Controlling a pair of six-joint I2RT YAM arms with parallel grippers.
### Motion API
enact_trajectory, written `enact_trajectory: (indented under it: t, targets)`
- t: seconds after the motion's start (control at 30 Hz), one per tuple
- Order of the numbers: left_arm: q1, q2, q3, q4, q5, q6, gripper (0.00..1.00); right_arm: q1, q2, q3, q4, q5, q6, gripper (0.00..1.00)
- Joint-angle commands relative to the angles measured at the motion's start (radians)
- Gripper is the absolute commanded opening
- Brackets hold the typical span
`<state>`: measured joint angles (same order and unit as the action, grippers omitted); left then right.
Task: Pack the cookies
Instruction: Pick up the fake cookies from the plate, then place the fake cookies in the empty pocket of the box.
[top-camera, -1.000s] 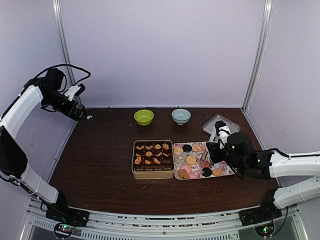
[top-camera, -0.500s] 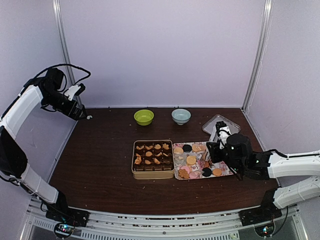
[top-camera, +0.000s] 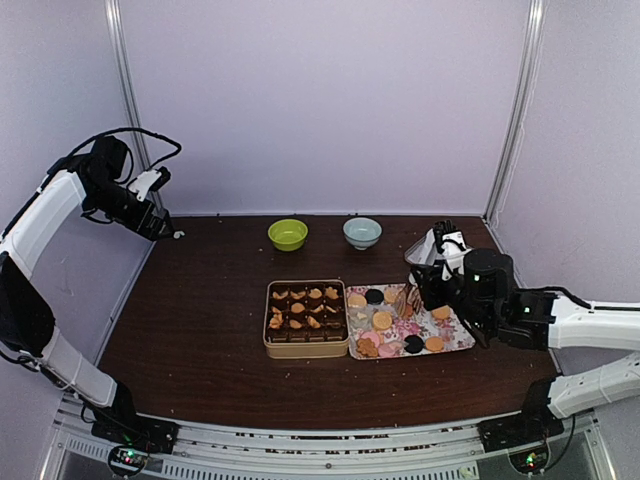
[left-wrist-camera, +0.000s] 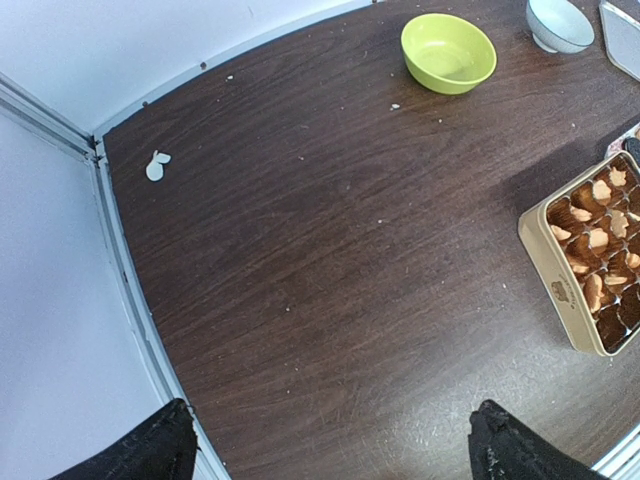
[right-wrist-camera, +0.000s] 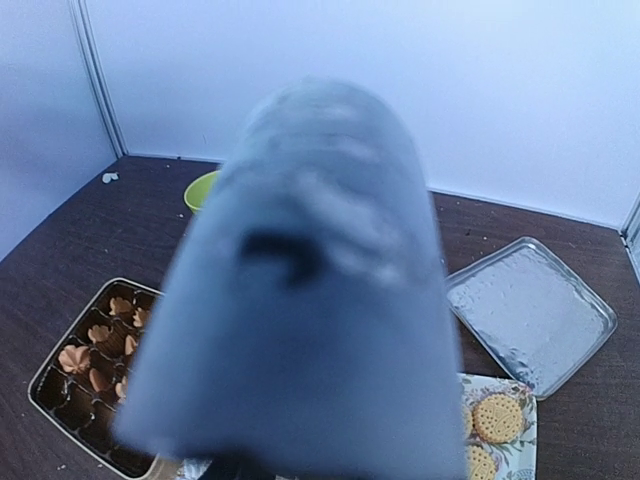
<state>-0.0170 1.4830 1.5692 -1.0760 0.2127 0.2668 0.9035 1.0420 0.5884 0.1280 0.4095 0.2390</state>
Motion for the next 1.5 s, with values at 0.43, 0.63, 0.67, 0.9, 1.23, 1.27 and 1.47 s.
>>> enact_trajectory:
  t: [0.43, 0.63, 0.67, 0.9, 1.23, 1.27, 1.47]
  targets:
    - [-0.005, -0.007, 0.017, -0.018, -0.003, 0.002, 0.98, 0.179, 0.292, 0.310, 0.159, -0.096, -0.060, 0.24]
    - [-0.005, -0.015, 0.016, -0.019, 0.002, 0.005, 0.98, 0.197, 0.393, 0.357, 0.206, -0.110, -0.079, 0.24]
    - [-0.006, -0.015, 0.015, -0.019, 0.002, 0.005, 0.98, 0.198, 0.402, 0.363, 0.206, -0.109, -0.085, 0.24]
    - [-0.006, -0.017, 0.013, -0.019, 0.008, 0.005, 0.98, 0.201, 0.439, 0.370, 0.209, -0.077, -0.119, 0.25]
    - [-0.005, -0.015, 0.032, -0.028, 0.007, 0.004, 0.98, 0.201, 0.468, 0.367, 0.210, -0.067, -0.117, 0.39]
    - [-0.006, -0.015, 0.034, -0.031, 0.009, 0.005, 0.98, 0.202, 0.468, 0.366, 0.210, -0.066, -0.118, 0.41]
    - [-0.005, -0.015, 0.041, -0.036, 0.019, 0.009, 0.98, 0.200, 0.466, 0.371, 0.207, -0.059, -0.113, 0.46]
